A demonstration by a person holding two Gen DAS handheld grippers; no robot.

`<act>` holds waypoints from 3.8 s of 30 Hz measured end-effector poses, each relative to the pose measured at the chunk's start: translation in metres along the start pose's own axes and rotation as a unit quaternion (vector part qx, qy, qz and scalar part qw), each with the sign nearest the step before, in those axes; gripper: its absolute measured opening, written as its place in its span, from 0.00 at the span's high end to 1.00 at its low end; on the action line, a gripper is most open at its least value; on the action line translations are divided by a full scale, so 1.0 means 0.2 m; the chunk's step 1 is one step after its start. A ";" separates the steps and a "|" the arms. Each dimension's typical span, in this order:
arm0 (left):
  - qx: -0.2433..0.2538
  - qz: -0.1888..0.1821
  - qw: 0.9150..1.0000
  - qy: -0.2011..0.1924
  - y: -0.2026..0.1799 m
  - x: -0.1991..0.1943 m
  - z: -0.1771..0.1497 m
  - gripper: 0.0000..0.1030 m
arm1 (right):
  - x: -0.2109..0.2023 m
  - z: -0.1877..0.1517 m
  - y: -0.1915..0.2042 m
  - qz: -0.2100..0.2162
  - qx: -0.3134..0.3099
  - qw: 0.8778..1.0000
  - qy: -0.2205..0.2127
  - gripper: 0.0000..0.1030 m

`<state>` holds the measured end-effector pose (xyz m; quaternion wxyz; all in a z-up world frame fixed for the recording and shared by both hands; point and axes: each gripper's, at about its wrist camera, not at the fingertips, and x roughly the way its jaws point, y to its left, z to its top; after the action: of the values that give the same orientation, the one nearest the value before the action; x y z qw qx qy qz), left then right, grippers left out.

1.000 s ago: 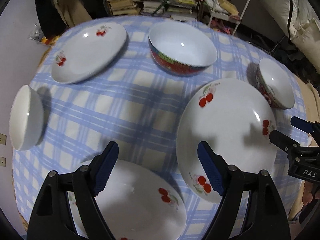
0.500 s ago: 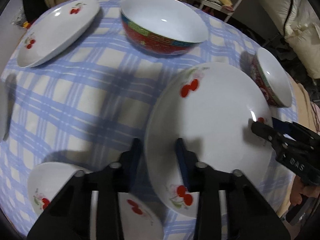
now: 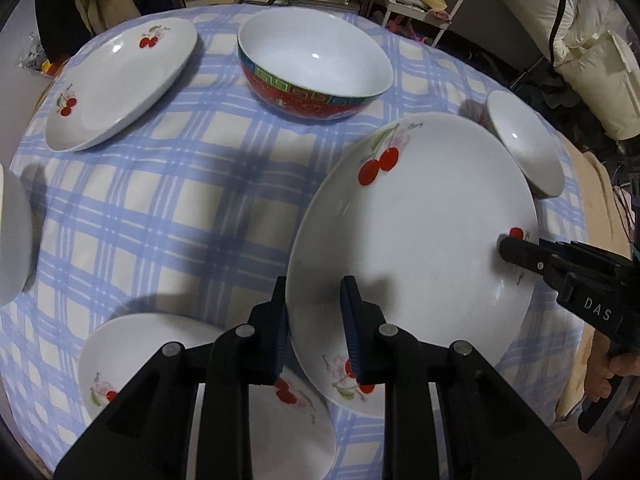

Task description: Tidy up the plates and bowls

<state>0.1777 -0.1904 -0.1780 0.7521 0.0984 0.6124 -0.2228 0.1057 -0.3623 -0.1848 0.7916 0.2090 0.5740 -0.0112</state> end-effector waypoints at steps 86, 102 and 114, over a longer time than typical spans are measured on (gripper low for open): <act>-0.122 0.088 0.989 -0.001 0.65 -0.21 -0.63 0.74 | 0.20 -0.29 0.91 -0.037 -0.168 0.985 -0.033 0.84; -0.137 0.064 0.989 0.002 0.70 -0.21 -0.62 0.74 | 0.21 -0.30 0.92 -0.055 -0.182 0.981 -0.024 0.84; -0.153 0.039 0.987 0.004 0.75 -0.25 -0.66 0.73 | 0.17 -0.29 0.93 -0.047 -0.180 0.982 -0.038 0.84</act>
<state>0.1231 0.0082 -0.1788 0.7641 0.0063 0.6378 -0.0968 0.1128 -0.1656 -0.1710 0.8363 0.0349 0.5451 0.0472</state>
